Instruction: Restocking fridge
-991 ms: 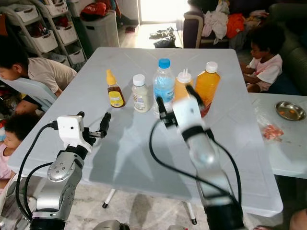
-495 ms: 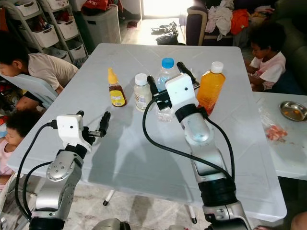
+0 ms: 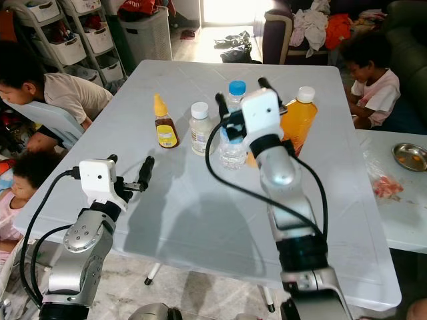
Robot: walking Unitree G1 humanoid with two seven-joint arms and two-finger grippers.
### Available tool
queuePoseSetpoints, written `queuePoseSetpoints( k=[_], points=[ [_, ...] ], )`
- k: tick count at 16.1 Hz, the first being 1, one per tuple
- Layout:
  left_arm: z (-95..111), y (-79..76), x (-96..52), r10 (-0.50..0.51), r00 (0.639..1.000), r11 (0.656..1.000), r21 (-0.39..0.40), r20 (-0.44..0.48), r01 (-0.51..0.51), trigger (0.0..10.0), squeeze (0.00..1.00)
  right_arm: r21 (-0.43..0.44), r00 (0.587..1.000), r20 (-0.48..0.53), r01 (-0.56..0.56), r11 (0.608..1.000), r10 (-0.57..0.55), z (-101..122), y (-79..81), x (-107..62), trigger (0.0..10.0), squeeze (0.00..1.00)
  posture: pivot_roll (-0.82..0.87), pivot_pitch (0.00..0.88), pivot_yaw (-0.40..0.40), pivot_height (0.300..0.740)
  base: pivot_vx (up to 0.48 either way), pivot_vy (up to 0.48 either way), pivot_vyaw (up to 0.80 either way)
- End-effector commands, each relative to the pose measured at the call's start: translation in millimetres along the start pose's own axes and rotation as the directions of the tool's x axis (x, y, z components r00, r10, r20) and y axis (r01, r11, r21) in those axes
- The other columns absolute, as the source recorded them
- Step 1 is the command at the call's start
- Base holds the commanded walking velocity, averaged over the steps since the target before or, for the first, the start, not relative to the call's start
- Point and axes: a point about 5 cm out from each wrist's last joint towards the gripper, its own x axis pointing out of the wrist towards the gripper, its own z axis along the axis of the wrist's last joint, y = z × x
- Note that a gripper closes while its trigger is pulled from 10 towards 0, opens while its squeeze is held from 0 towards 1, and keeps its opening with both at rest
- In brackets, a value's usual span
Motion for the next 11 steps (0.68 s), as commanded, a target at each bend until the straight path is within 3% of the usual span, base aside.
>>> queuePoseSetpoints(
  k=[1,9,10,11],
  points=[
    [3.0,1.1,-0.7,-0.004,1.000,1.000,0.006,0.004,0.004,10.0,0.00,0.016,1.000,-0.005,0.020,1.000,-0.020,1.3,-4.8,6.2,10.0,0.00,-0.04,0.000,0.072,0.740,0.000,0.000,0.00],
    [3.9,1.8,-2.0,-0.014,1.000,1.000,0.017,-0.006,0.014,10.0,0.00,0.082,0.999,-0.031,0.017,0.997,-0.015,2.5,-1.6,32.3,9.9,0.00,-0.02,0.000,0.073,0.740,0.000,0.000,0.00],
    [3.9,1.8,-2.1,-0.014,1.000,1.000,0.018,-0.008,0.014,10.0,0.00,0.110,0.999,-0.045,0.009,0.994,-0.004,4.7,0.8,38.3,1.1,0.00,-0.01,0.000,0.072,0.740,0.000,0.000,0.00],
    [3.8,1.7,-2.0,-0.014,1.000,1.000,0.018,-0.009,0.014,10.0,0.00,0.130,0.999,-0.053,0.018,0.991,-0.011,5.9,0.6,40.2,0.0,0.00,-0.01,0.000,0.071,0.740,0.000,0.000,0.00]
  ],
)
